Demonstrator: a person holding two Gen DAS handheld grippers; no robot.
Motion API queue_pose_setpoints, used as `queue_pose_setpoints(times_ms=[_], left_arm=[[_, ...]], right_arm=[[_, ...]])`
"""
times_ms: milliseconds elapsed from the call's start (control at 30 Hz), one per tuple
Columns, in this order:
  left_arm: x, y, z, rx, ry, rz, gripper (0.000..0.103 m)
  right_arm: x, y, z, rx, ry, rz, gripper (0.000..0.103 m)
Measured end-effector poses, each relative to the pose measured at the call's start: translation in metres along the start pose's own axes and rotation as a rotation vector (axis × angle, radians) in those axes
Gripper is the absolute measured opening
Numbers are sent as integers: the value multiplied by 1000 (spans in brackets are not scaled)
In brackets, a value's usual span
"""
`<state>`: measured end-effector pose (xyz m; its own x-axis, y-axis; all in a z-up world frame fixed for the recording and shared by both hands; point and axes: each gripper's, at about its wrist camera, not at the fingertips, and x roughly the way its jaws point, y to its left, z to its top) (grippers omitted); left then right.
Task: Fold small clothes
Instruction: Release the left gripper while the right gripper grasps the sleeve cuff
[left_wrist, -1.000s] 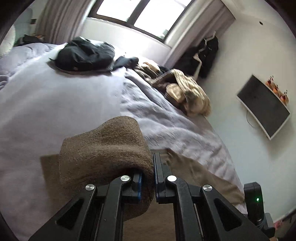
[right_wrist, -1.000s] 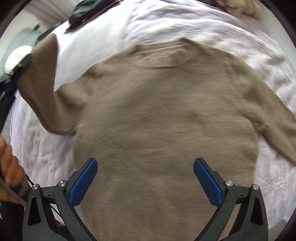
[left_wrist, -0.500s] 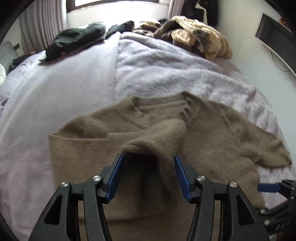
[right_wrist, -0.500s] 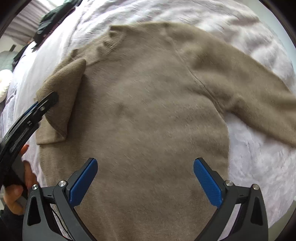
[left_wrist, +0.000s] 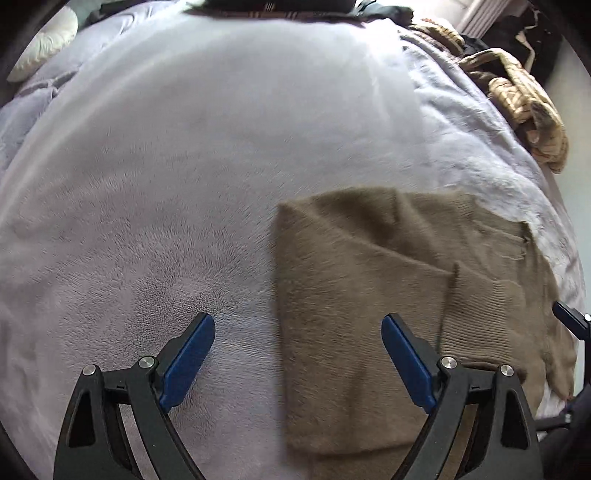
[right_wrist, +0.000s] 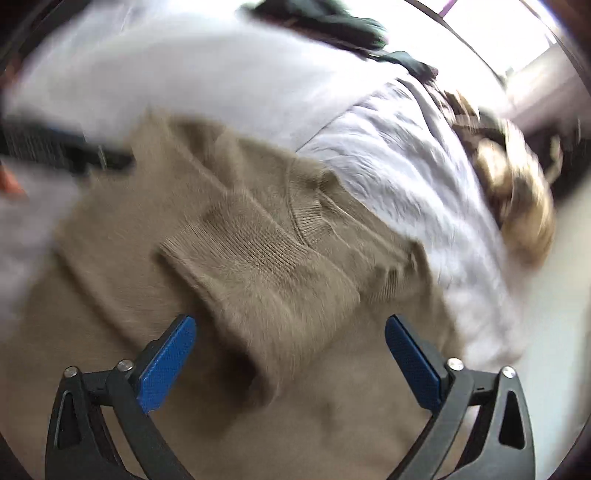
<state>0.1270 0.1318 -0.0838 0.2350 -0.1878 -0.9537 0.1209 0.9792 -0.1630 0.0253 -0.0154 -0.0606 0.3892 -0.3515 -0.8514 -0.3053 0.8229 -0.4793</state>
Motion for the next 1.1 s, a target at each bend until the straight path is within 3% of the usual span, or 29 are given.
queue_pose_setpoints(times_ms=[33,67,100,233,333,367,467,500,667,700,733,767,800,967,1033,1100], left_arm=[[5,-1,-1,3,8,6,92],[7,-3,-2,11,9,12,92],[8,-4,-4,17,4,20,92],[-9,-11,-16,59,-72,57,92],[-26,-10,-27,114,-121,76,92],[-28,-8,-28,124,-126,83,92],[-26,-1,-20,129,-111,87,92],[-19,2,-12,108,-82,68,92],[22,4,14,0,45,-36,90],[26,-2,16,4,45,-40,72],[27,-7,18,18,41,-36,45],[27,-13,20,35,34,-41,26],[24,-16,21,36,24,-65,15],[3,-10,14,-10,-96,-36,15],[7,-3,14,-29,-97,-9,14],[12,4,18,-62,-85,17,15]], right_arm=[[7,6,1,-51,15,-59,64],[15,9,1,-82,22,-90,46],[19,3,2,-59,28,-67,20],[6,-70,-17,321,-26,145,19],[16,-137,-70,768,-60,371,23],[26,-154,-93,911,-57,443,27],[59,-177,-155,1231,2,667,60],[63,-179,-165,1275,4,698,73],[75,-180,-199,1483,-43,810,75],[78,-181,-200,1522,-37,814,69],[79,-181,-199,1539,-23,803,43],[77,-182,-193,1520,-11,787,24],[74,-182,-186,1482,-4,772,8],[38,-210,-153,1253,-251,755,8],[46,-217,-156,1241,-230,714,8],[73,-215,-172,1292,-125,709,8]])
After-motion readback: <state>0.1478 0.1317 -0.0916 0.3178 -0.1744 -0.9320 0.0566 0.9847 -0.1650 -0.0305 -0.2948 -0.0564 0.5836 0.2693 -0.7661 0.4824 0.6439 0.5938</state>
